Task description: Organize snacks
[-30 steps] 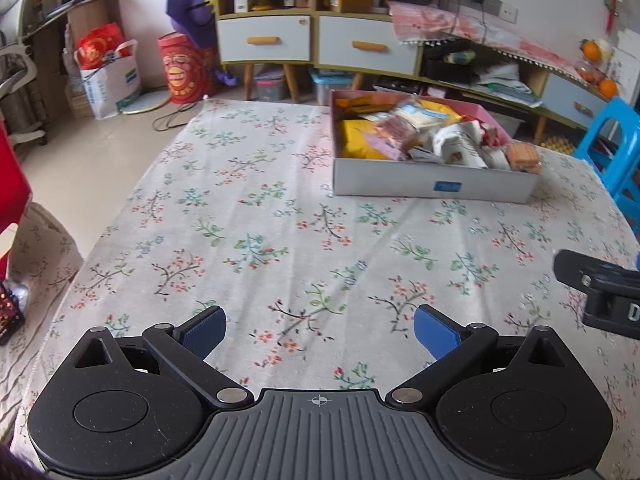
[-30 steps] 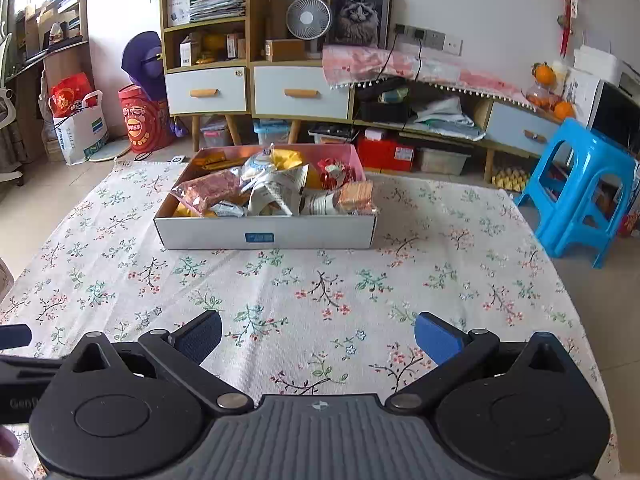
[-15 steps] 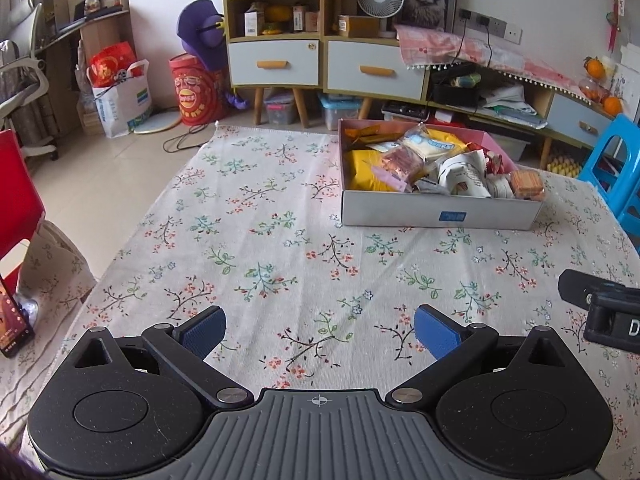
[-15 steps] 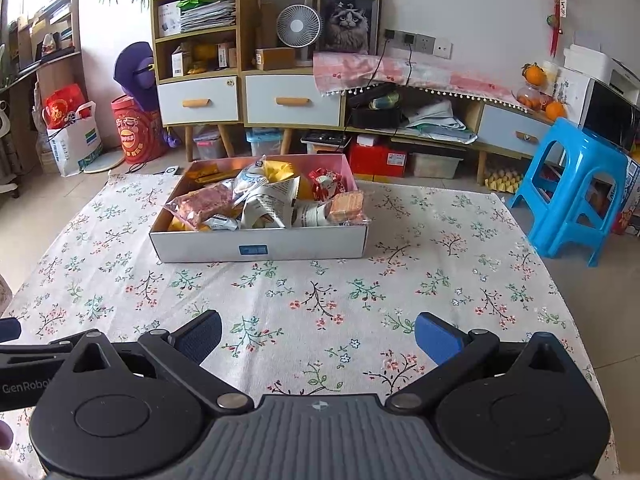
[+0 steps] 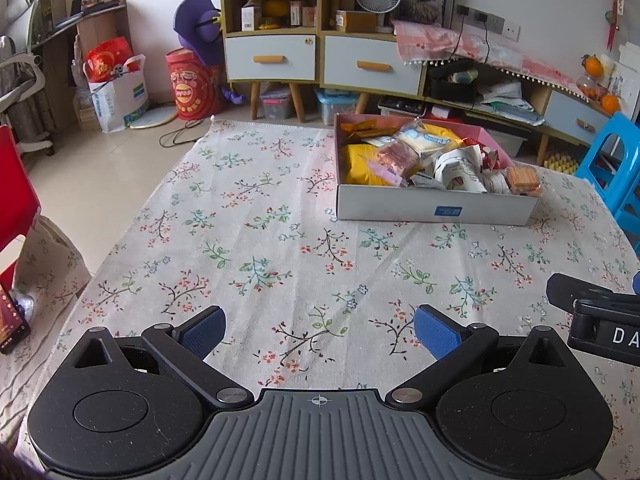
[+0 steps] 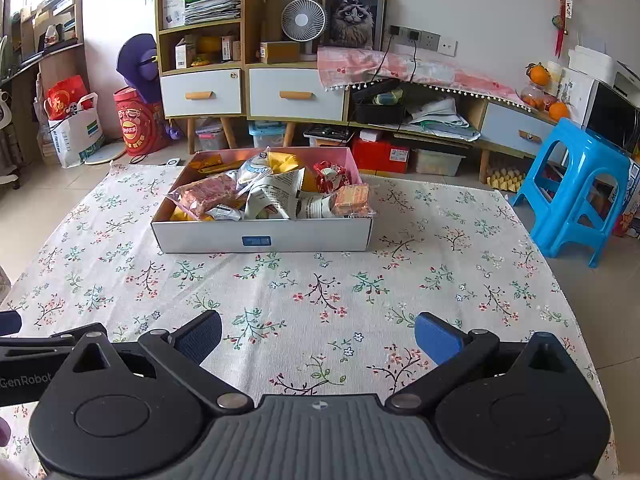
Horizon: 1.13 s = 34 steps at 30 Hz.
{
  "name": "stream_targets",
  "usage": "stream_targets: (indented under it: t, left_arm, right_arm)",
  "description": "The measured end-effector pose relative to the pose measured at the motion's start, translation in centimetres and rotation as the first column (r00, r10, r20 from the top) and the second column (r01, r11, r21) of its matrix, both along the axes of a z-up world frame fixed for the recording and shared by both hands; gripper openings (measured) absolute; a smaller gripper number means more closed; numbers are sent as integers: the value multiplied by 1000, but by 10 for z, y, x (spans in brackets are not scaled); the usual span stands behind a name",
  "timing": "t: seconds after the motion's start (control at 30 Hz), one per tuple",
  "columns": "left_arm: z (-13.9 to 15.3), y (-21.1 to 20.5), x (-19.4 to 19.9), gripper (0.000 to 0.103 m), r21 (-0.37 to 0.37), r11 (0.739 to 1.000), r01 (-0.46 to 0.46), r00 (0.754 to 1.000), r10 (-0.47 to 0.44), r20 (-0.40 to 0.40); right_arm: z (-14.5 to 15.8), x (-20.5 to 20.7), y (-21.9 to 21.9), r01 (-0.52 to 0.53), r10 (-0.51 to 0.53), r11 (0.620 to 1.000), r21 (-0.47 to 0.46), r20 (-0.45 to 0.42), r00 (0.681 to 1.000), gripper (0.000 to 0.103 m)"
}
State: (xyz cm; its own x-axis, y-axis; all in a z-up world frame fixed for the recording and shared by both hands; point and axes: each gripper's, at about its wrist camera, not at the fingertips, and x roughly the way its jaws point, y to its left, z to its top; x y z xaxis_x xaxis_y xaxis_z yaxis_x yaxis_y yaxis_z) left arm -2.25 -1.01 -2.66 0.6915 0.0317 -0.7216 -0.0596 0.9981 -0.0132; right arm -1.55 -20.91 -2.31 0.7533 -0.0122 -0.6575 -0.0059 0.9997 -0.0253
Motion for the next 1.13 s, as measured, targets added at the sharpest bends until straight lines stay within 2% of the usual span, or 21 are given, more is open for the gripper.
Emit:
stream_targets:
  t: [0.8, 1.13]
  left_arm:
    - [0, -1, 1, 101, -1, 1000, 7, 1000, -7, -4]
    - [-8, -5, 3, 101, -14, 999, 52, 998, -52, -40]
  right_arm:
    - [-3, 0, 2, -2, 2, 1000, -8, -4, 1000, 93]
    - [-5, 0, 4, 0, 0, 1000, -25, -7, 1000, 93]
